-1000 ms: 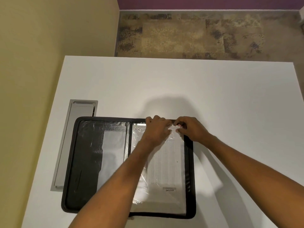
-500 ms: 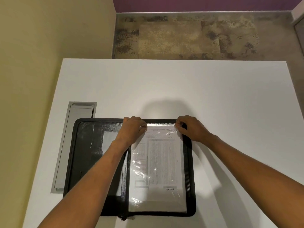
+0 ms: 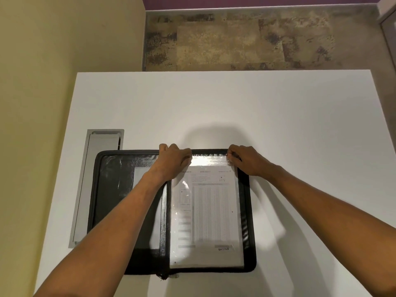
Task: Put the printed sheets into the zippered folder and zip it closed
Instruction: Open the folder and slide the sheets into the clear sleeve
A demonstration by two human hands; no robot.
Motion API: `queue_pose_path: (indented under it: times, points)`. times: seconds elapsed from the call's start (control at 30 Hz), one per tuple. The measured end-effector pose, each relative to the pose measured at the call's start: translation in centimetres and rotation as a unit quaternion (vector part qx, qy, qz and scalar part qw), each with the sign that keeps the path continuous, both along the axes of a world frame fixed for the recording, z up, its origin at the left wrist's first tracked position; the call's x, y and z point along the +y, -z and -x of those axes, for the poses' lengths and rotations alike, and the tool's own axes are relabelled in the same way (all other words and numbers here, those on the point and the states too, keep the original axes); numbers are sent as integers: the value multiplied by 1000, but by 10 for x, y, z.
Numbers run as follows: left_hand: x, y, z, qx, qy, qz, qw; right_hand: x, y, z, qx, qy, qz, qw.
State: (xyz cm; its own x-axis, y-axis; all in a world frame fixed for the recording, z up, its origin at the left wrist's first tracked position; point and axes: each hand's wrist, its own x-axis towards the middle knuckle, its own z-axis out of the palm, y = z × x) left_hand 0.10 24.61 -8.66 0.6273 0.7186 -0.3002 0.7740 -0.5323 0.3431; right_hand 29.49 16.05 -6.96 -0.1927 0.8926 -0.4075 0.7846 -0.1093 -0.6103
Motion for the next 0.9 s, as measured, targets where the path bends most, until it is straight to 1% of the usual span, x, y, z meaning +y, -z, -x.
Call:
queue_pose_path:
  times: [0.07,0.17,0.23,0.4,0.5,0.57,0.7,0.83,0.9]
  points:
    - [4,3,1,5,7,5,1000,-1,-2,1,-6,-4,4,1000]
    - [10,3,1,50,28,-12,998,-1,-5,1,-29,-3,7,1000]
    - [13,4,0,53,32,-17,998,-1,-6,2,-55,-10,-4,998]
    - [15,6,1,42,28,42,998,6,-13,14,-159,-88,-3,983]
    - [16,3,1,50,35,54,997,9,-17,17,-190,-105,2,976]
    - [17,1,0,58,43,43,996,11,-18,17,-188,-96,2,977]
    - [19,-4,0,59,26,31,997,9,-19,17,-182,-65,20,981]
    - [15,-7,-2,54,13,11,998,4,-16,22,-241,-60,17,968]
    - [12,-9,-5,50,2,-4,999,1,-15,23,-267,-26,18,963]
